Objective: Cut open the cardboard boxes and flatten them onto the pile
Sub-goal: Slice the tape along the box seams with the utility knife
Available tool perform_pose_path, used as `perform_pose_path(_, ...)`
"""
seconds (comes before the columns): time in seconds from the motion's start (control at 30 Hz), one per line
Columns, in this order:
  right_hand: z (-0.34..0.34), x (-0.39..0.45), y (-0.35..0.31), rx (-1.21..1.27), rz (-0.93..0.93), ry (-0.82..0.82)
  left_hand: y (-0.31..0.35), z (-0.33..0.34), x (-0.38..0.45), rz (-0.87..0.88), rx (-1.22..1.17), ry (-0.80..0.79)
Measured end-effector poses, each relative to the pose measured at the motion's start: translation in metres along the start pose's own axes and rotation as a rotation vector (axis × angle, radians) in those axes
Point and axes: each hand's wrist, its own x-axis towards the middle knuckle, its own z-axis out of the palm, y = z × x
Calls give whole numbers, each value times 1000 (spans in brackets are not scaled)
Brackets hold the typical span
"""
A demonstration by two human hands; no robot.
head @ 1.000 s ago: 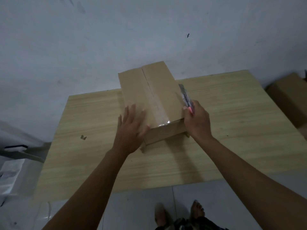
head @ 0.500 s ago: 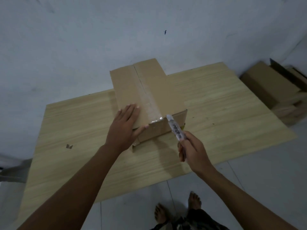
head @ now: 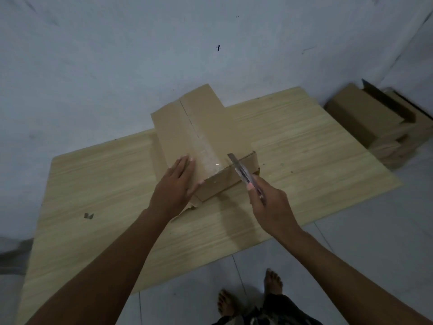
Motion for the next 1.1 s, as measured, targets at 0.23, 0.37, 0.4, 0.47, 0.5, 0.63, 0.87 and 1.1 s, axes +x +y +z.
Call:
perform_pose_path(0.23,18,36,-13,-165,33,-106,-15,25,-21,-125,-136,-81)
perform_pose_path(0.37,31,61,-27,-303,18,-88,-21,21,3,-152,-231,157)
perform_pose_path(0.4,34,69,-32,-338,6,-80,-24,18,12,-176,-255,193)
perform_pose_path(0.47,39,87,-43,-379,-23,-62,-30,14,34,-204,-288,218)
perform_pose_path(0.5,41,98,-49,-384,-39,-56,-34,13,44,-208,-304,219)
perform_pose_path(0.63,58,150,-63,-390,-88,-69,-58,11,85,-304,-360,189)
perform_pose_path(0.87,94,237,-57,-459,83,-151,-102,23,139,-346,-275,103)
perform_pose_path(1.1,115,289,-31,-450,199,-177,-122,33,214,-262,-199,4)
